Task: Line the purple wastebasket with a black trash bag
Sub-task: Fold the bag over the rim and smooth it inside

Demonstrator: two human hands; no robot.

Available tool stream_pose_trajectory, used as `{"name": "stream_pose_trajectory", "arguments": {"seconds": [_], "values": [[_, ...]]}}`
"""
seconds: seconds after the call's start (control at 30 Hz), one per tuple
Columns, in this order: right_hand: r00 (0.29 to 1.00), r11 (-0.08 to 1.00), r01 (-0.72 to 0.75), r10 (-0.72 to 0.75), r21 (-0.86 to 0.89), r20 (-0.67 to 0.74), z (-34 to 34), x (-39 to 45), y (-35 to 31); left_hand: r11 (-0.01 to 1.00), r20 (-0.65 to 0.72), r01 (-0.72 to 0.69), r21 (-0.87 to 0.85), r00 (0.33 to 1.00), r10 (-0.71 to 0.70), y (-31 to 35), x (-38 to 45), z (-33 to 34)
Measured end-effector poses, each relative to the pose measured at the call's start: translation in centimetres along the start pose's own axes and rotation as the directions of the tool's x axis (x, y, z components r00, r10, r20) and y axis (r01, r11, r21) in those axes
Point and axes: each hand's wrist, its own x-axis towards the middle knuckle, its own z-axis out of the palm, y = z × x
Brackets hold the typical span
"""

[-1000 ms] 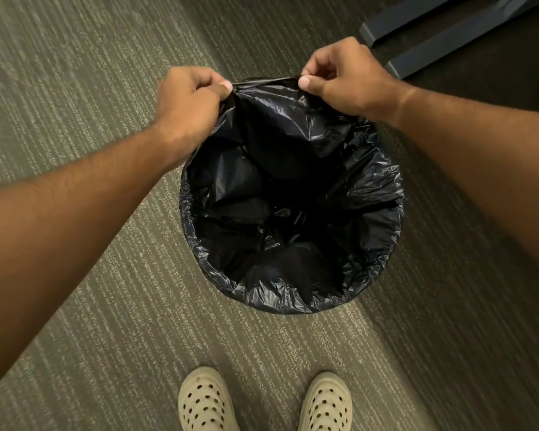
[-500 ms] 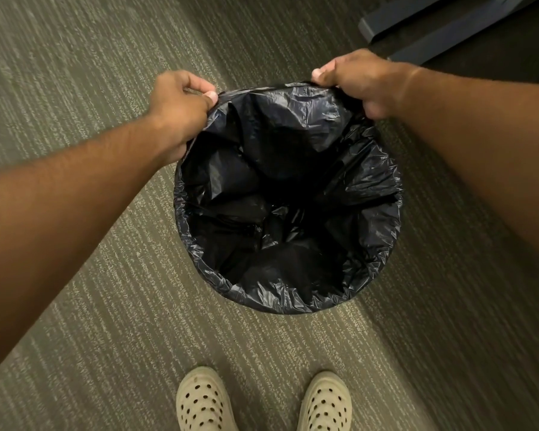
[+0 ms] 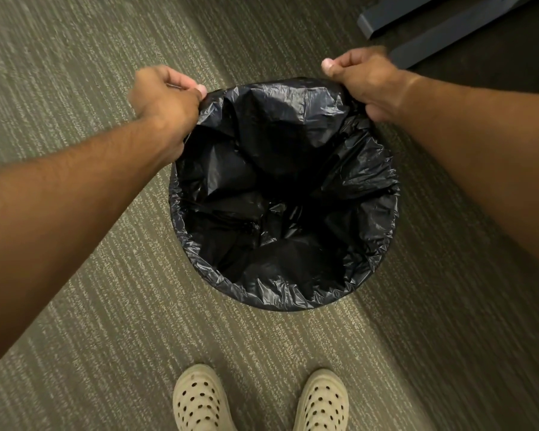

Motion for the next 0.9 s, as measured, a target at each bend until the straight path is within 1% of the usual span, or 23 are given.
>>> {"name": "stream_pose_trajectory", "arguments": {"seconds": [0.07, 0.17, 0.2, 0.27, 0.3, 0.37, 0.4, 0.43, 0.47, 0.5, 0.53, 0.57, 0.6, 0.63, 0.7, 0.73, 0.9], "values": [[0.996, 0.999, 0.027, -0.028, 0.017, 0.089, 0.0, -0.5, 0.3, 0.999, -0.018, -0.005, 0.049, 1.000, 0.006, -0.1, -0.2, 0.2], [0.975, 0.995, 0.014, -0.034, 0.095, 0.219, -0.3, -0.7, 0.1, 0.994, -0.022, 0.005, 0.108, 1.000, -0.003, -0.3, -0.2, 0.4], [0.974, 0.997, 0.021, -0.036, 0.069, 0.224, -0.4, -0.6, 0.0, 0.992, -0.016, 0.005, 0.126, 1.000, -0.003, -0.4, -0.2, 0.3], [0.986, 0.998, 0.040, -0.031, -0.051, 0.162, -0.2, -0.4, -0.1, 0.988, -0.006, -0.010, 0.156, 1.000, 0.011, -0.6, -0.2, 0.3], [0.992, 0.996, 0.034, -0.023, -0.085, 0.124, -0.1, -0.3, -0.1, 0.987, -0.004, -0.018, 0.158, 1.000, 0.019, -0.7, -0.2, 0.2], [0.995, 0.993, 0.013, -0.001, -0.118, 0.102, 0.1, -0.5, 0.0, 0.989, -0.008, -0.040, 0.143, 0.999, 0.042, -0.7, -0.3, 0.2], [0.996, 0.986, 0.027, -0.012, -0.165, 0.088, 0.1, -0.6, -0.1, 0.988, -0.015, -0.069, 0.140, 0.997, 0.071, -0.6, -0.4, 0.0], [0.997, 0.972, 0.065, -0.056, -0.225, 0.047, 0.2, -0.7, -0.3, 0.983, -0.019, -0.113, 0.145, 0.993, 0.117, -0.5, -0.5, -0.2], [0.991, 0.950, 0.126, -0.136, -0.285, -0.016, 0.1, -0.7, -0.4, 0.973, -0.017, -0.170, 0.156, 0.985, 0.174, -0.4, -0.7, -0.4], [0.964, 0.920, 0.211, -0.252, -0.330, -0.085, 0.1, -0.9, -0.7, 0.958, -0.007, -0.232, 0.168, 0.972, 0.236, -0.4, -0.9, -0.6], [0.922, 0.883, 0.302, -0.367, -0.360, -0.127, 0.2, -1.4, -1.1, 0.938, 0.020, -0.296, 0.179, 0.955, 0.297, -0.4, -1.2, -0.7], [0.882, 0.840, 0.384, -0.457, -0.384, -0.117, 0.4, -1.9, -1.6, 0.913, 0.066, -0.358, 0.193, 0.934, 0.352, -0.4, -1.6, -0.8], [0.860, 0.797, 0.445, -0.508, -0.408, -0.053, 0.7, -2.5, -2.0, 0.886, 0.124, -0.414, 0.208, 0.910, 0.396, -0.4, -2.0, -0.7], [0.859, 0.761, 0.478, -0.510, -0.438, 0.051, 1.0, -3.0, -2.2, 0.863, 0.180, -0.454, 0.223, 0.889, 0.422, -0.5, -2.3, -0.6], [0.872, 0.700, 0.489, -0.415, -0.521, 0.261, 1.8, -3.5, -2.3, 0.834, 0.243, -0.496, 0.243, 0.863, 0.443, -0.5, -2.8, -0.3], [0.875, 0.680, 0.485, -0.379, -0.551, 0.303, 2.0, -3.5, -2.1, 0.829, 0.255, -0.502, 0.246, 0.859, 0.444, -0.6, -2.8, -0.2], [0.904, 0.710, 0.427, -0.322, -0.560, 0.281, 2.5, -2.5, -1.2, 0.821, 0.328, -0.480, 0.310, 0.864, 0.381, -0.8, -2.6, 0.3]]}}
